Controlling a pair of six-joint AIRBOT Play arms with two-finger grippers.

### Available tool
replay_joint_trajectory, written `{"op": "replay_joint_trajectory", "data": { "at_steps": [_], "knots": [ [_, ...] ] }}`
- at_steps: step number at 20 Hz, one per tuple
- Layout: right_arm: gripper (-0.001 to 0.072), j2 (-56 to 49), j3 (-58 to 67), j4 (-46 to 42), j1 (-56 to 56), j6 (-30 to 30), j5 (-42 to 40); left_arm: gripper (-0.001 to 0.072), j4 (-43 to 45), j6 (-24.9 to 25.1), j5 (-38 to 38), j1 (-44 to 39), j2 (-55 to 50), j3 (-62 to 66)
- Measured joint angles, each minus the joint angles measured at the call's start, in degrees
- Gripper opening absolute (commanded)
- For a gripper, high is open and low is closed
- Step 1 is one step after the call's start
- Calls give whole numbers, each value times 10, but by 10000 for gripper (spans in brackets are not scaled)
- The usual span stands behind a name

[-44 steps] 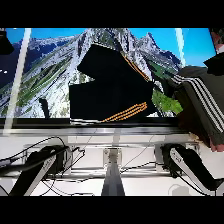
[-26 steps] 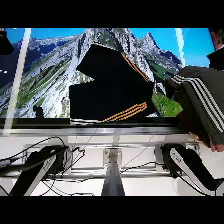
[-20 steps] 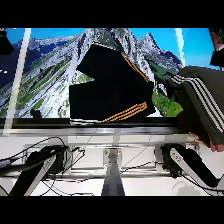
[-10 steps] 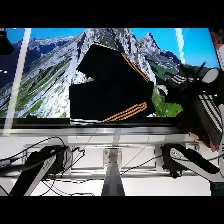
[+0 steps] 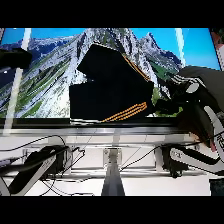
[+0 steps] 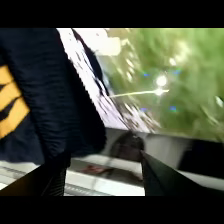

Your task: Fold the clothes and pants, and hang the long-sleeved shirts on hangers.

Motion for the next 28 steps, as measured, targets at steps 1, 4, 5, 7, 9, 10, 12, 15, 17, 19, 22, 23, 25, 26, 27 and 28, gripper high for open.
{"op": "replay_joint_trajectory", "data": {
  "at_steps": [1,4,5,7,9,10,12,15,17,19,22,23,25,26,27,28],
  "knots": [
    [485,-7,-3,16,0,-5,-5,496,6,0,-11,0,-15,0],
    [379,-22,-7,82,0,-44,-27,438,15,5,-38,4,-70,0],
    [370,-25,-8,105,0,-62,-34,437,19,7,-45,9,-88,0],
    [323,-29,-9,148,0,-97,-37,413,25,12,-66,23,-128,0],
    [304,-31,-9,170,0,-121,-34,346,26,16,-94,45,-163,0],
    [304,-31,-9,179,0,-133,-30,346,26,20,-110,58,-178,-1],
    [331,-32,-9,188,0,-151,-23,347,22,32,-148,89,-201,-14],
    [500,-32,-9,197,0,-166,-18,372,-21,55,-185,146,-212,-74],
    [528,-32,-9,199,0,-171,-16,405,-76,78,-197,181,-215,-132],
    [528,-32,-9,199,0,-173,-15,471,-129,108,-204,205,-216,-193],
    [527,-32,-9,198,0,-175,-15,471,-174,144,-192,218,-217,-285],
    [527,-32,-9,198,0,-176,-15,471,-184,155,-179,220,-217,-315],
    [527,-32,-9,197,0,-176,-15,471,-198,171,-142,222,-217,-367],
    [526,-32,-9,197,0,-176,-15,471,-203,179,-123,223,-217,-388],
    [526,-32,-9,194,0,-176,-15,471,-211,188,-106,223,-217,-406],
    [526,-32,-9,189,0,-176,-16,462,-225,196,-94,223,-217,-421]
  ]
}}
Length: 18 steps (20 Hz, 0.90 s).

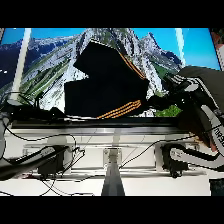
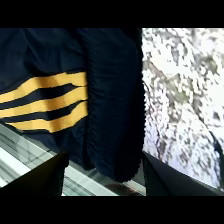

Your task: Fold the clothes and pants, and hang the long-sleeved shirts on hangers.

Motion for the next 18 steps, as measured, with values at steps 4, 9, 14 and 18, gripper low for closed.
{"op": "replay_joint_trajectory", "data": {
  "at_steps": [4,9,14,18],
  "knots": [
    [526,0,0,-64,0,43,-18,461,-35,23,35,-22,-5,-28],
    [469,0,0,-60,0,78,-45,460,-45,40,45,-86,-15,-36],
    [445,-1,-9,-10,1,89,-70,460,-45,45,40,-118,-18,-39],
    [130,-1,-30,5,1,90,-80,455,-45,46,39,-123,-18,-39]
  ]
}}
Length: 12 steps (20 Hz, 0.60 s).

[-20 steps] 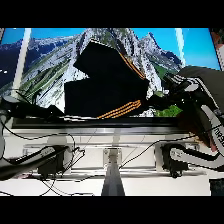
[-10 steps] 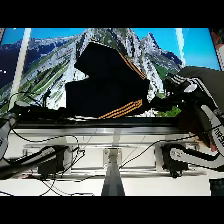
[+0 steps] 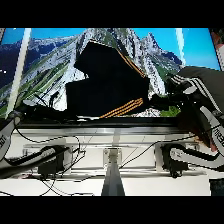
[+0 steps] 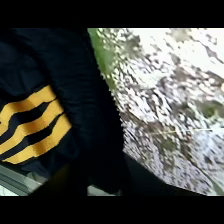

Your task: Fold the clothes and pants, and hang the long-sleeved shirts on hangers.

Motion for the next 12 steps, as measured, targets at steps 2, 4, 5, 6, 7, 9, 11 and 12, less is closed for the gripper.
{"op": "replay_joint_trajectory", "data": {
  "at_steps": [2,4,5,6,7,9,11,12],
  "knots": [
    [70,0,-4,10,0,-5,-3,30,6,0,9,-1,0,0],
    [36,3,-5,35,0,-42,-2,10,12,0,27,-2,-1,-1],
    [31,6,-2,53,0,-68,3,10,2,0,32,-2,-1,0],
    [29,12,3,75,0,-98,10,10,-6,1,37,-2,-1,5],
    [29,19,10,94,1,-122,17,9,-19,0,58,-2,0,13],
    [28,38,31,123,6,-159,27,9,-27,0,99,-2,6,41],
    [28,64,61,139,19,-181,34,9,-25,-1,115,-2,21,87],
    [28,79,81,143,30,-189,35,9,-38,-1,111,-2,35,115]
  ]
}}
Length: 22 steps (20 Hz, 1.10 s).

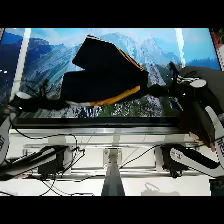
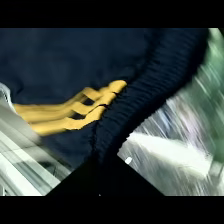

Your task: Fold the clothes and pants, and hang the long-sleeved shirts on hangers.

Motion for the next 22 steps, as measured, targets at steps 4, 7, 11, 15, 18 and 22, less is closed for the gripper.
{"op": "replay_joint_trajectory", "data": {
  "at_steps": [4,7,11,15,18,22],
  "knots": [
    [28,54,103,5,56,-15,-2,9,-8,-1,3,1,83,138],
    [29,89,200,6,93,-19,-13,9,-12,-1,56,3,174,237],
    [29,140,316,18,127,-13,-20,9,-13,-1,192,4,315,301],
    [29,201,384,49,164,5,-24,9,31,0,296,5,441,319],
    [28,238,402,69,195,37,-25,9,77,0,327,5,501,323],
    [28,245,397,2,224,123,-19,7,132,-5,274,5,503,304]
  ]
}}
